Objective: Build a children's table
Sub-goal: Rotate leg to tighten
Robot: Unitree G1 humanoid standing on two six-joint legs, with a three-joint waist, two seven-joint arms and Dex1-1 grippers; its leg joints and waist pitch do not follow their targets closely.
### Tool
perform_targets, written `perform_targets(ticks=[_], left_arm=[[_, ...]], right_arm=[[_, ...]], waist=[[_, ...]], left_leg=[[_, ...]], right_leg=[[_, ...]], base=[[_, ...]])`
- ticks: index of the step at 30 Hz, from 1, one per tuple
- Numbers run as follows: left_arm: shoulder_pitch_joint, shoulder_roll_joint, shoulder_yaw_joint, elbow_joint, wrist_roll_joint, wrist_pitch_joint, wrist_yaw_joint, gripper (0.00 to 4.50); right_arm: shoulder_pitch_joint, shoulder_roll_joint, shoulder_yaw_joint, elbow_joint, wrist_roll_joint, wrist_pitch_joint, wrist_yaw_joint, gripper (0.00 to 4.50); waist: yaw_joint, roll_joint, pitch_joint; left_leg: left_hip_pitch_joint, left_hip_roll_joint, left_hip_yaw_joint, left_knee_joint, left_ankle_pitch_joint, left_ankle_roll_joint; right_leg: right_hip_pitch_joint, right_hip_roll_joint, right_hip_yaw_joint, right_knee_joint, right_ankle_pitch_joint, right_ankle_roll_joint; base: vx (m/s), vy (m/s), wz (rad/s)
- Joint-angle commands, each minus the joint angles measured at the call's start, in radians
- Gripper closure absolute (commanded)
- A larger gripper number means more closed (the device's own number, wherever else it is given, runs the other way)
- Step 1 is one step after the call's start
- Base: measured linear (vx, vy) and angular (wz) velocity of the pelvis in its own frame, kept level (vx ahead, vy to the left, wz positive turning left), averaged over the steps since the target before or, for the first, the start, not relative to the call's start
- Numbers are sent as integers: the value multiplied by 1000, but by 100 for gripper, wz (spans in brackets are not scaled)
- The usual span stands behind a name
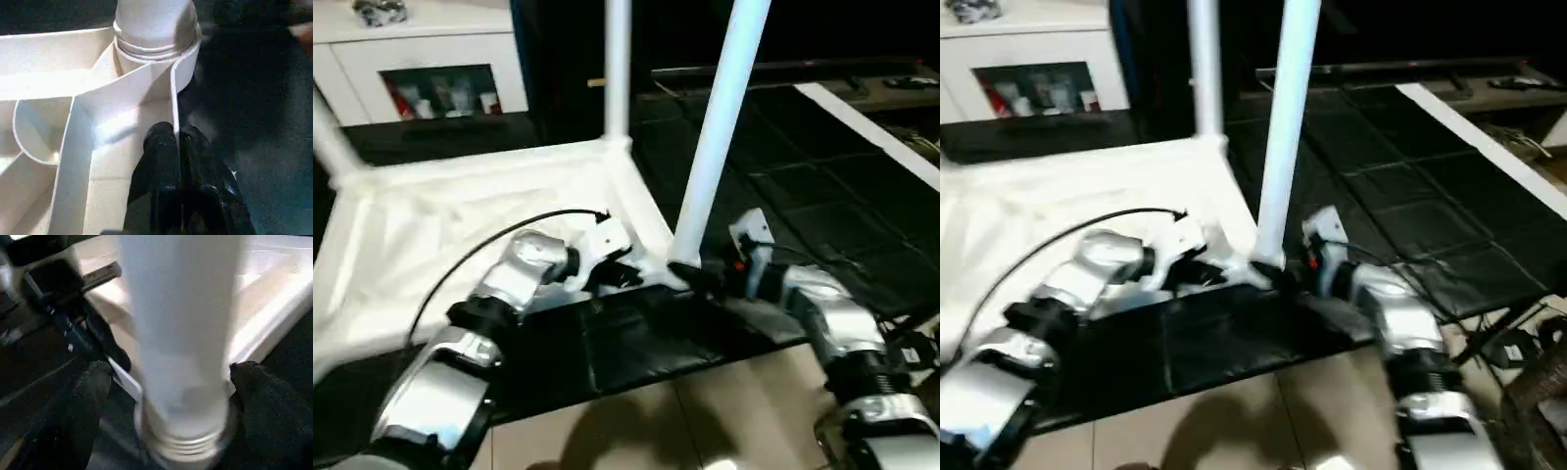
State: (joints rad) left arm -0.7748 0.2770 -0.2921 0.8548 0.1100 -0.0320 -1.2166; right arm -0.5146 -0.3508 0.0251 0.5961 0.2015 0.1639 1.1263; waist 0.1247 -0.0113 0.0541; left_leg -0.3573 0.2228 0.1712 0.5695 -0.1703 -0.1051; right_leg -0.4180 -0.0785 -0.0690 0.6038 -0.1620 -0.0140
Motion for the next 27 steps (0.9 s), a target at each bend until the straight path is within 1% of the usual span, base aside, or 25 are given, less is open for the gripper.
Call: perform_targets(ticks=[1,4,6,7,8,9,10,11,12,13,14,15,16,17,18,20,21,22,27], left_arm=[[1,7,-36,-20,-2,-52,-74,450],[5,34,-55,-21,-13,-89,-172,450],[6,42,-64,-23,-14,-106,-203,450],[4,47,-73,-21,-12,-121,-226,450],[0,49,-79,-15,-5,-137,-244,450],[0,49,-79,-15,-5,-137,-244,450],[-1,51,-84,-14,0,-148,-254,450],[-1,52,-86,-13,1,-152,-254,450],[-1,52,-86,-14,2,-153,-254,450],[-1,52,-88,-13,3,-154,-254,450],[-2,52,-89,-12,4,-158,-256,450],[-2,52,-90,-11,4,-161,-257,450],[-2,51,-90,-10,5,-163,-259,450],[-2,51,-92,-7,6,-168,-260,450],[-3,50,-93,-4,6,-172,-261,450],[-3,50,-94,-2,5,-175,-264,450],[-3,51,-94,0,5,-178,-264,450],[-3,51,-94,2,6,-180,-264,450],[-5,53,-97,11,10,-186,-255,450]], right_arm=[[-12,-29,18,-24,4,-4,65,9],[-13,-84,58,-43,8,-19,196,9],[-15,-96,72,-45,11,-21,244,9],[-21,-105,87,-43,15,-20,289,9],[-32,-107,101,-32,13,-24,322,24],[-32,-107,101,-32,13,-24,322,24],[-40,-102,107,-23,10,-28,329,42],[-44,-98,108,-18,11,-25,330,45],[-48,-93,108,-14,12,-26,330,53],[-53,-86,108,-9,15,-22,332,63],[-57,-83,110,-6,19,-17,340,75],[-59,-82,112,-4,22,-13,346,75],[-60,-81,115,-3,25,-12,353,86],[-62,-80,121,-1,29,-7,369,97],[-64,-78,124,1,29,-6,381,97],[-66,-76,128,2,30,-1,396,129],[-67,-74,130,4,29,-1,399,129],[-67,-74,132,6,28,-2,400,129],[-70,-69,138,14,27,6,409,173]], waist=[[0,-4,-73],[8,-6,-72],[13,-7,-71],[16,-6,-72],[16,-6,-71],[15,-6,-71],[15,-11,-71],[16,-8,-70],[16,-8,-70],[18,-9,-70],[18,-9,-69],[18,-9,-70],[19,-9,-70],[19,-9,-71],[18,-10,-71],[19,-9,-72],[19,-9,-73],[19,-9,-72],[20,-9,-72]], left_leg=[[4,6,14,-49,-170,81],[3,5,14,-48,-189,79],[2,5,14,-48,-186,79],[3,6,13,-48,-189,78],[3,7,12,-50,-196,77],[3,7,12,-50,-199,75],[3,8,12,-50,-198,71],[5,8,12,-50,-204,67],[4,8,11,-50,-205,64],[6,9,12,-51,-210,60],[6,9,11,-51,-214,57],[5,9,11,-51,-213,56],[6,9,11,-51,-211,55],[4,8,11,-50,-209,56],[3,8,11,-50,-207,58],[3,8,11,-49,-194,62],[3,8,11,-48,-192,63],[3,8,11,-49,-196,63],[4,7,11,-49,-198,57]], right_leg=[[66,-50,37,-61,-136,-248],[67,-52,36,-63,-165,-242],[67,-53,37,-63,-176,-235],[66,-54,37,-63,-181,-234],[65,-53,36,-63,-190,-234],[65,-53,36,-63,-194,-234],[65,-54,36,-64,-203,-231],[62,-55,37,-64,-218,-229],[63,-55,37,-64,-222,-228],[60,-55,37,-65,-235,-225],[61,-55,37,-65,-246,-223],[61,-56,37,-65,-248,-221],[60,-56,37,-65,-243,-221],[62,-54,37,-64,-235,-224],[63,-54,36,-63,-231,-223],[63,-54,36,-61,-211,-226],[63,-55,36,-61,-208,-227],[62,-54,36,-62,-213,-227],[62,-55,36,-63,-225,-223]], base=[[0,0,0],[0,0,0],[0,0,0],[0,0,0],[0,0,0],[0,0,0],[0,0,0],[0,0,0],[0,0,0],[0,0,0],[0,0,0],[0,0,0],[0,0,0],[0,0,0],[0,0,0],[0,0,0],[0,0,0],[0,0,0],[0,0,0]])
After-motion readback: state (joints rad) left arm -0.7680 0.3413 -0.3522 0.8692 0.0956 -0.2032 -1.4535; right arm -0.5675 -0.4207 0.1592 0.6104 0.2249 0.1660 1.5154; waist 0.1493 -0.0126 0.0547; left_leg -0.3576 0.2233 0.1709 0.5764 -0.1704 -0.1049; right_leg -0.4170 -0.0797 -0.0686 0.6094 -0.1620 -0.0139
